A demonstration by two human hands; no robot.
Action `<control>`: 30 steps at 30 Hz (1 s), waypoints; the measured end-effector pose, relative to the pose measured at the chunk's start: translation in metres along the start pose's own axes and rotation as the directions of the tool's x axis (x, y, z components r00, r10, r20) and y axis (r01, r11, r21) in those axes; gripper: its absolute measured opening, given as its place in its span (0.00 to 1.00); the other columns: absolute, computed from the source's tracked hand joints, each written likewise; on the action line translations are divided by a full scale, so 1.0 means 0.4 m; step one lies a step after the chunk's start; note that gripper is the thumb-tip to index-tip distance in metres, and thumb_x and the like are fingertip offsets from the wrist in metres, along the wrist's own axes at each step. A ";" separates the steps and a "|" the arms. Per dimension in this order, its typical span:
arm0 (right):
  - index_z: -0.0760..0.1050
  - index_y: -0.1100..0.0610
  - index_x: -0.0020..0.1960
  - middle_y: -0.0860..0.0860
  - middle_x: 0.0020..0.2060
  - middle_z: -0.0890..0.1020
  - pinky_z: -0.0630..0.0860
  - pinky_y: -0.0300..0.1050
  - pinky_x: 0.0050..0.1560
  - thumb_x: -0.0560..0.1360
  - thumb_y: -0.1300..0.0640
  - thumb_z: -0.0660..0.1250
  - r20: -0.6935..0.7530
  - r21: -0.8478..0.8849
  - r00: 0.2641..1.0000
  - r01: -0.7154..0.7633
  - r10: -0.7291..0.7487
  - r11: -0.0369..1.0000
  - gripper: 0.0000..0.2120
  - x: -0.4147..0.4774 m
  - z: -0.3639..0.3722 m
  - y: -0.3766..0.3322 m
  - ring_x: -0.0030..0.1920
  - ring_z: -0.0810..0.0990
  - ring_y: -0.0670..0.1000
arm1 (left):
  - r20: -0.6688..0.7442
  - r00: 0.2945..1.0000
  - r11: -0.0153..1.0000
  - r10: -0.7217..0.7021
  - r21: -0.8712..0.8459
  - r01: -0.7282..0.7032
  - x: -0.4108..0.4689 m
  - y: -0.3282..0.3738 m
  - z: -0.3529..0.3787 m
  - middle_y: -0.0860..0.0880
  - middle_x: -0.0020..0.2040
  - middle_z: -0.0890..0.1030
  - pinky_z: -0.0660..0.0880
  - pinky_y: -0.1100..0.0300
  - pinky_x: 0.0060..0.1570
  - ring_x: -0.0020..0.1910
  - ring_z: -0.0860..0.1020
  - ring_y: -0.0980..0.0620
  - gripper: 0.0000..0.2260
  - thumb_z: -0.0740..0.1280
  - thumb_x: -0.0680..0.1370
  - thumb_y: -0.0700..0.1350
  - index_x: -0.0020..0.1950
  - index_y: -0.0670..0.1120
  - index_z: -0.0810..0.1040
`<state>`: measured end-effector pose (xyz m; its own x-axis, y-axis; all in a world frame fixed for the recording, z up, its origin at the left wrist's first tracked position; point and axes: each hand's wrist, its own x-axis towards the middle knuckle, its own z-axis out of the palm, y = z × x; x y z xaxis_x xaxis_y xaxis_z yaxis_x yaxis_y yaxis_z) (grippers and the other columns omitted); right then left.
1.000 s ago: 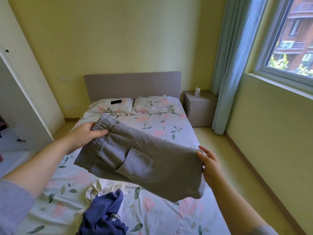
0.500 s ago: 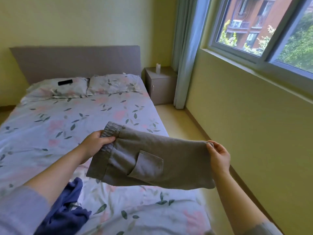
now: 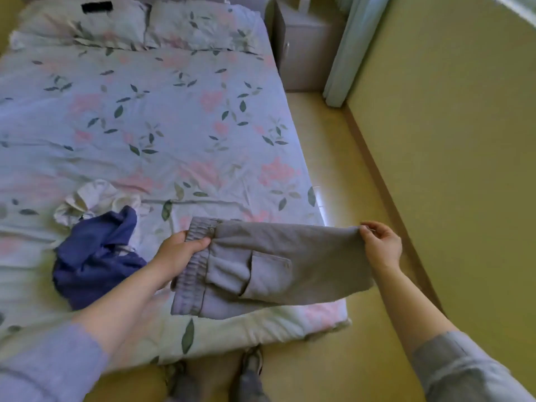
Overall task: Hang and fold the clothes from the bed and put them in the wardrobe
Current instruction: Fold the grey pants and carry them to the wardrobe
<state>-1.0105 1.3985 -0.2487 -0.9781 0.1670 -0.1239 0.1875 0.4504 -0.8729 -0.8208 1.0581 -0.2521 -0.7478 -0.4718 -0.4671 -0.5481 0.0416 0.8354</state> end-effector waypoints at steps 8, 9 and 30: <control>0.83 0.52 0.50 0.49 0.44 0.82 0.73 0.44 0.49 0.76 0.58 0.68 0.313 -0.238 0.940 -0.058 0.133 0.969 0.06 -0.089 0.437 0.182 0.46 0.77 0.50 | -0.226 0.938 0.963 -0.263 -0.123 0.240 -0.042 -0.428 -0.100 0.51 0.45 0.84 0.76 0.56 0.46 0.47 0.82 0.49 0.03 0.68 0.78 0.41 0.47 0.49 0.80; 0.83 0.53 0.52 0.48 0.45 0.81 0.71 0.42 0.49 0.77 0.58 0.68 0.342 -0.248 0.932 -0.033 0.119 0.968 0.07 -0.097 0.503 0.189 0.46 0.76 0.49 | -0.255 0.925 0.958 -0.280 -0.139 0.252 -0.033 -0.468 -0.121 0.52 0.45 0.84 0.75 0.57 0.44 0.47 0.82 0.49 0.03 0.68 0.78 0.41 0.48 0.49 0.80; 0.68 0.58 0.72 0.55 0.52 0.77 0.68 0.26 0.30 0.78 0.65 0.60 0.555 -0.495 0.824 0.218 0.113 0.841 0.22 -0.297 1.129 0.437 0.35 0.71 0.41 | -0.486 0.712 0.805 -0.507 0.027 0.592 0.242 -0.974 -0.356 0.34 0.63 0.74 0.70 0.51 0.54 0.61 0.73 0.35 0.24 0.72 0.75 0.45 0.65 0.35 0.70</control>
<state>-0.9021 1.0612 -0.5997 -0.8348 -0.2982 -0.4628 -0.0107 0.8492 -0.5279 -0.6261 0.8707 -0.5814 -0.0719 -0.7852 -0.6150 -0.8945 -0.2220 0.3880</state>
